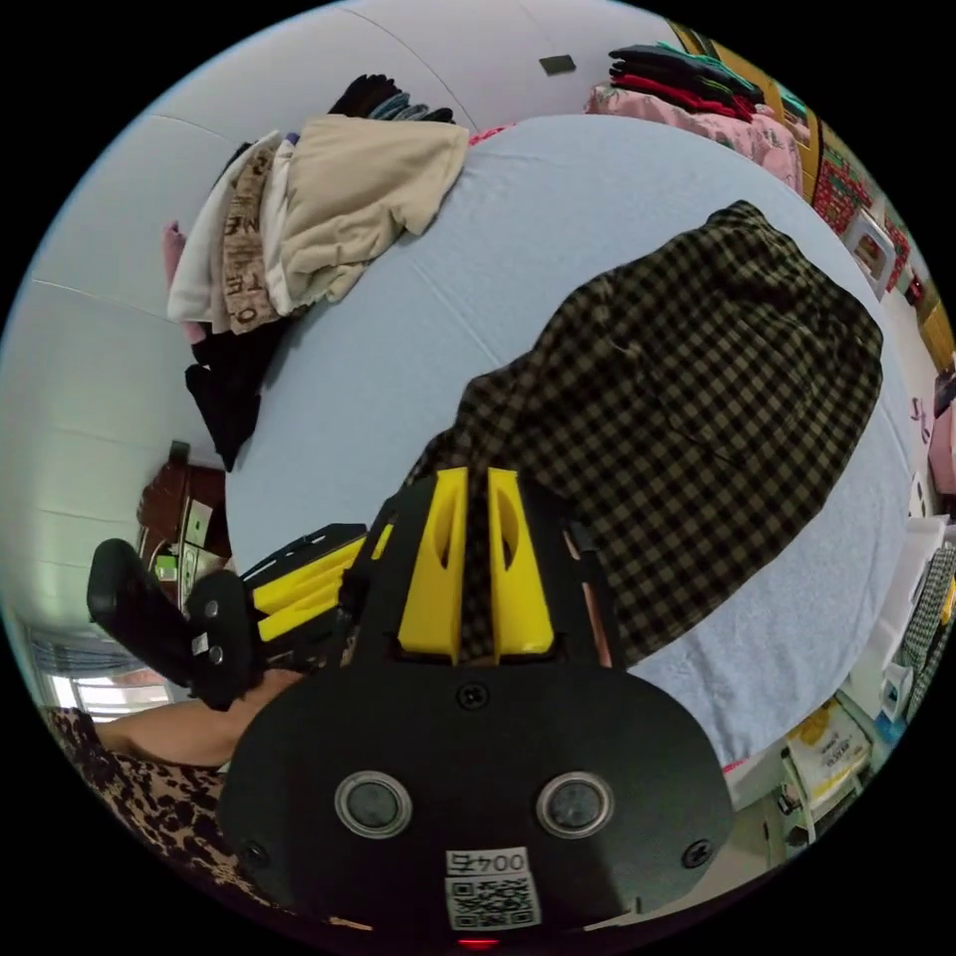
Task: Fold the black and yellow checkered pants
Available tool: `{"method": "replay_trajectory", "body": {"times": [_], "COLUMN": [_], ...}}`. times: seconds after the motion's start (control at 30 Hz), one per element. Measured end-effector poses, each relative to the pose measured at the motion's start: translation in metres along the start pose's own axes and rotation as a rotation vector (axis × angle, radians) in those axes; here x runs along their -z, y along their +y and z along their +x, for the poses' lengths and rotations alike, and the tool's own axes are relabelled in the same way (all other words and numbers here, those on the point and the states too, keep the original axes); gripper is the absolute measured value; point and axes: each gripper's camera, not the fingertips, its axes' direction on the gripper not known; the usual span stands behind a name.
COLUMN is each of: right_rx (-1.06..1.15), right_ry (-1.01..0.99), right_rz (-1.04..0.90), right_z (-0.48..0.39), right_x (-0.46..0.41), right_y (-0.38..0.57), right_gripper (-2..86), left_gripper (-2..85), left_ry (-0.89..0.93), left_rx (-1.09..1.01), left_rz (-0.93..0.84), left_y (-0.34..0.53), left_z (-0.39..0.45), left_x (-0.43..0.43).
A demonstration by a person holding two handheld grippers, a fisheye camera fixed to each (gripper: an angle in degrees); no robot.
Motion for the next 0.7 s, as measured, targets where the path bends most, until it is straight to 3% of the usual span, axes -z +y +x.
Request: {"method": "replay_trajectory", "body": {"times": [0.23, 0.33, 0.57, 0.7], "right_rx": [-0.008, -0.022, -0.085, -0.050], "right_ry": [-0.089, -0.136, -0.190, -0.140], "right_rz": [0.095, 0.098, 0.069, -0.022], "right_z": [0.032, 0.037, 0.051, 0.046], "right_x": [0.026, 0.027, 0.017, -0.006], "right_y": [0.007, 0.005, -0.006, -0.009], "right_gripper": [-0.2, 0.5, 11.6, 5.0], "left_gripper": [0.5, 0.3, 0.3, 0.4], "left_ry": [0.205, 0.225, 0.250, 0.262], "left_rx": [0.186, 0.094, 0.105, 0.088], "left_rz": [0.062, -0.039, -0.101, -0.122], "left_y": [-0.013, -0.031, -0.047, -0.058], "left_z": [-0.066, -0.070, -0.090, -0.109], "left_x": [0.034, 0.023, 0.015, 0.027]}}
